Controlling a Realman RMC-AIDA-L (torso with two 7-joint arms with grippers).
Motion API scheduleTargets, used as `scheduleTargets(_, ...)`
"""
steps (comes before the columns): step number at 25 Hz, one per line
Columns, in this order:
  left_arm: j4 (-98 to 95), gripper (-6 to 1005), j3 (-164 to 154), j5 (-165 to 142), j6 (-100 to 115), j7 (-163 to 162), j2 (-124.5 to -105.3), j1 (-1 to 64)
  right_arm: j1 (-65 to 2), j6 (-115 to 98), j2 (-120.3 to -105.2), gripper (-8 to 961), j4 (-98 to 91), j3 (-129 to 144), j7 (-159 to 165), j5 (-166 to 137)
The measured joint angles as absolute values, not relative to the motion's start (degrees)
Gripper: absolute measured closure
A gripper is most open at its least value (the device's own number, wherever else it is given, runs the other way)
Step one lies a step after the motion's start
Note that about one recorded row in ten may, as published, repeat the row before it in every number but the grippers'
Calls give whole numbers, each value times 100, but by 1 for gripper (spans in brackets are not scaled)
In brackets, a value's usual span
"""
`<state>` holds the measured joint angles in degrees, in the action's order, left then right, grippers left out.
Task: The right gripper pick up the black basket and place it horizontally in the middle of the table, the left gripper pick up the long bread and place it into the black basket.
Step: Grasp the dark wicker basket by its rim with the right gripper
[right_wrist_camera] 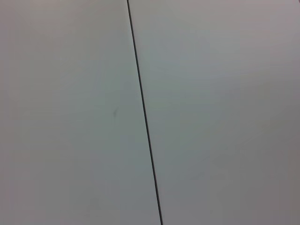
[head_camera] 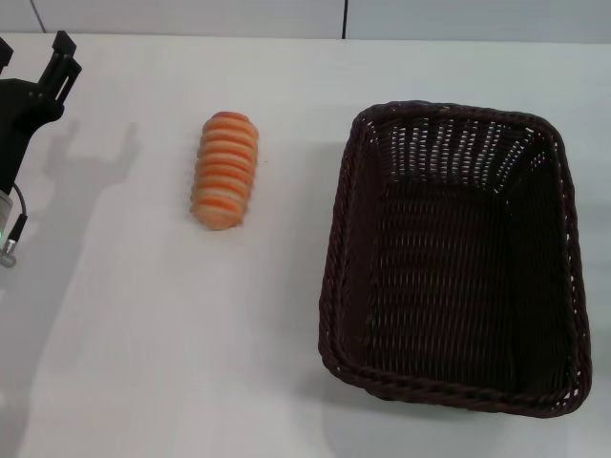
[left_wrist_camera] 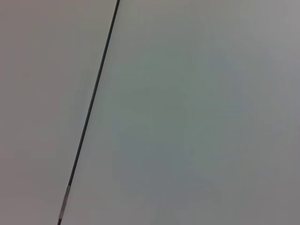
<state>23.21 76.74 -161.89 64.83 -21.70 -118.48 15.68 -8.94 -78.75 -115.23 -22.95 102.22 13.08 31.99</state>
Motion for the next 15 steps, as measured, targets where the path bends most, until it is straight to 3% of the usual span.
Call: scheduleTargets(15, 2320, 156, 7619, -16189, 6477, -2143, -11857, 1593, -890, -7876, -11522, 171, -2292, 10205, 1310, 3200)
